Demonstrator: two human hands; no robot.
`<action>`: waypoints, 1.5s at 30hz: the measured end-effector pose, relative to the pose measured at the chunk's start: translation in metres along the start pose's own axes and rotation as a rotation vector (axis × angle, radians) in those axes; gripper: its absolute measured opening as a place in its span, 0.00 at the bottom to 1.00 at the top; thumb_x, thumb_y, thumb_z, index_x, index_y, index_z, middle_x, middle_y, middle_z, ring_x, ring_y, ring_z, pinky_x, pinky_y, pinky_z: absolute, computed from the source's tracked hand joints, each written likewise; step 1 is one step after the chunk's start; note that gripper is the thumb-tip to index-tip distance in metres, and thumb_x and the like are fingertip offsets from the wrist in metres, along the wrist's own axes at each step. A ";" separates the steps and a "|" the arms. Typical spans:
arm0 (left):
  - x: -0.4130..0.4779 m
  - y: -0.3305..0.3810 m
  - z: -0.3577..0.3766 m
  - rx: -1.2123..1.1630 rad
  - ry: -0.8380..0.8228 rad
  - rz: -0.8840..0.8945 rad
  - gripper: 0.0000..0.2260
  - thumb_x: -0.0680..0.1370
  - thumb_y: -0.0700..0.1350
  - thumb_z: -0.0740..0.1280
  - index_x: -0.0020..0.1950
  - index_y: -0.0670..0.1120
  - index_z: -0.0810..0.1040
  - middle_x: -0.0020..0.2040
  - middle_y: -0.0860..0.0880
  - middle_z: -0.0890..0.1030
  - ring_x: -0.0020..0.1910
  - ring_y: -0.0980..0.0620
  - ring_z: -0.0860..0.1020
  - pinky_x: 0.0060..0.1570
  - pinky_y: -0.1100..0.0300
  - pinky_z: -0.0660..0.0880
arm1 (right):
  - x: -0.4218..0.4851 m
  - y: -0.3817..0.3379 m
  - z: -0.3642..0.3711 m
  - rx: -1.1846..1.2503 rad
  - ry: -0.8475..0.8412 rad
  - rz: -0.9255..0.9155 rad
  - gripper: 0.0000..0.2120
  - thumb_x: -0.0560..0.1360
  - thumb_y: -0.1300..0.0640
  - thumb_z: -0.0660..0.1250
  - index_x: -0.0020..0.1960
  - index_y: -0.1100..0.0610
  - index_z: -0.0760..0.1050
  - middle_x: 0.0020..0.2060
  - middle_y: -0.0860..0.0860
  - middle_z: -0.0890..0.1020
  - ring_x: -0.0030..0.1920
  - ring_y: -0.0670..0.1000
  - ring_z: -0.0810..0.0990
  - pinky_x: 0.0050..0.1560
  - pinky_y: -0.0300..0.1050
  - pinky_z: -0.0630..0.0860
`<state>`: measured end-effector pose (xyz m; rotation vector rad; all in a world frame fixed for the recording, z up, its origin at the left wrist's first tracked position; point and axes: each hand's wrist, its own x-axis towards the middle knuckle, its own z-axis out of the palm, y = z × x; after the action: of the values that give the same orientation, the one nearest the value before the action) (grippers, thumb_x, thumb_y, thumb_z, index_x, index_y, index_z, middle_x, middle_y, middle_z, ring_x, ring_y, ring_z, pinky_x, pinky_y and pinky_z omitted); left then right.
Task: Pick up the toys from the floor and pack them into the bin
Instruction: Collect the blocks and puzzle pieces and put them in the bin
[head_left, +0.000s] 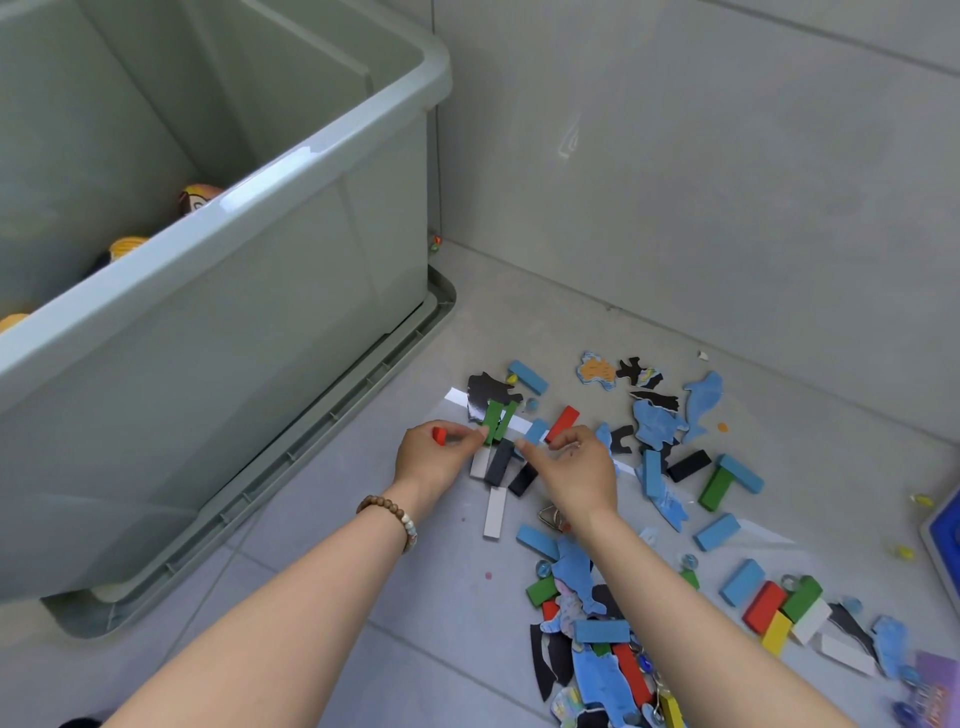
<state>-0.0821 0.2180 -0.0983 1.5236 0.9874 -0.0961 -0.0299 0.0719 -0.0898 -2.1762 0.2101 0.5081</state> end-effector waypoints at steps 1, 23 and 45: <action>0.001 0.001 0.001 0.010 0.001 0.008 0.09 0.70 0.50 0.75 0.43 0.46 0.81 0.33 0.54 0.76 0.31 0.57 0.71 0.39 0.63 0.71 | 0.002 0.000 -0.003 0.015 0.001 -0.020 0.17 0.67 0.46 0.75 0.47 0.54 0.72 0.32 0.48 0.73 0.33 0.49 0.72 0.37 0.45 0.72; -0.014 -0.016 -0.022 0.152 -0.117 -0.026 0.11 0.68 0.46 0.76 0.47 0.48 0.78 0.35 0.49 0.72 0.32 0.53 0.69 0.33 0.64 0.68 | 0.011 0.001 -0.004 -0.049 -0.205 -0.049 0.17 0.68 0.60 0.75 0.50 0.57 0.70 0.27 0.47 0.68 0.28 0.45 0.65 0.30 0.38 0.63; -0.038 0.024 0.001 0.039 -0.404 0.095 0.07 0.73 0.47 0.72 0.37 0.47 0.79 0.26 0.53 0.66 0.24 0.58 0.63 0.24 0.70 0.62 | -0.013 -0.022 -0.009 0.311 -0.406 0.038 0.25 0.77 0.41 0.58 0.49 0.64 0.75 0.33 0.54 0.70 0.32 0.47 0.68 0.29 0.34 0.65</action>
<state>-0.0907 0.2003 -0.0577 1.5076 0.5933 -0.3437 -0.0320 0.0778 -0.0631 -1.7289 0.0989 0.8647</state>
